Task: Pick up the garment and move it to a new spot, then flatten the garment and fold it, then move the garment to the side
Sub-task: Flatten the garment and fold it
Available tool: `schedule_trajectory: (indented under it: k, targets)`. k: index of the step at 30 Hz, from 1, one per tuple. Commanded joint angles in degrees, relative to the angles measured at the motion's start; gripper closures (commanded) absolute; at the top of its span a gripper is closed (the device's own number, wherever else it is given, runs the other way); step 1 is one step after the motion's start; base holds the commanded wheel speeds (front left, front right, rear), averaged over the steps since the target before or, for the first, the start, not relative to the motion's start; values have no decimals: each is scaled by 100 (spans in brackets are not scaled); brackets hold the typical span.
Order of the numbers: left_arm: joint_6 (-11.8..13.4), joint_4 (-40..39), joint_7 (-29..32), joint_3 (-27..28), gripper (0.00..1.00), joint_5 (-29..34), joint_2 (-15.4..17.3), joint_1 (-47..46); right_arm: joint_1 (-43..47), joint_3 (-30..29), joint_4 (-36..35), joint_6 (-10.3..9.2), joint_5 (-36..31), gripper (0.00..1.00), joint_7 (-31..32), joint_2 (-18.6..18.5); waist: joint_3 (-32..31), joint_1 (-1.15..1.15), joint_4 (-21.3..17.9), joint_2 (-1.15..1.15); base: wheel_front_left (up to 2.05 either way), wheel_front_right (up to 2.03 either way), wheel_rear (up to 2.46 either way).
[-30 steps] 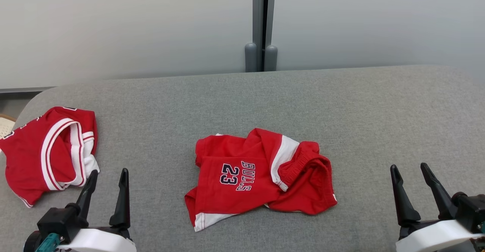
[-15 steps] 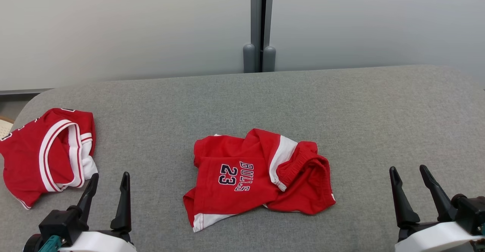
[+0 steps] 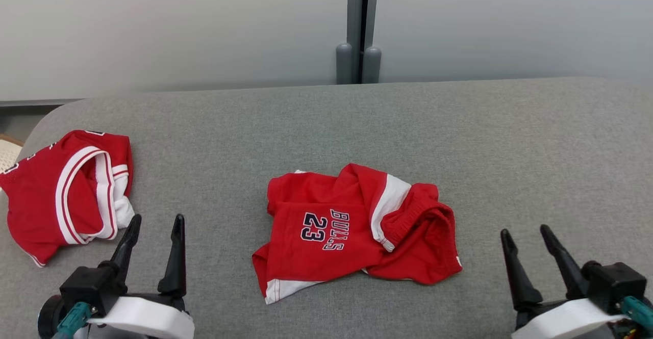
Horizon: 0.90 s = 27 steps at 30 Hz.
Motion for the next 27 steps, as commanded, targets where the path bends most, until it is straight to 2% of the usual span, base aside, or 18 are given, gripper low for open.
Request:
schedule_trajectory:
  k: [1,6,10,16,17,18,19,27]
  targets:
    - [23,-76,13,-49,0,57,-20,-208,-116,197,90,-1,4,0,51,-29,179,0,161,0,0,0,0]
    - [-14,-164,-8,-188,0,150,-78,-518,-336,775,394,-2,108,0,96,-40,487,0,466,0,0,0,0]
    - [-74,-136,-105,-311,0,198,-204,-835,-671,1319,929,-2,233,0,37,-5,725,0,781,0,0,0,0]
    - [-123,-30,-216,-430,0,259,-279,-1079,-1173,1672,1838,-2,379,0,-182,75,892,0,1025,0,0,0,0]
    - [-123,-25,-225,-437,0,277,-275,-1107,-1241,1678,1941,-2,401,12,-237,89,911,0,1034,0,0,0,0]
    - [-119,-14,-239,-444,0,282,-272,-1125,-1301,1677,2028,-2,431,61,-297,97,920,0,1036,0,0,0,0]
    - [-111,-6,-258,-442,0,297,-257,-1127,-1378,1664,2113,-2,470,100,-417,88,936,0,1016,0,0,0,0]
    - [-28,-17,-301,-379,0,279,-209,-1087,-1213,1136,1874,-2,574,100,-828,-144,903,0,742,0,0,0,0]
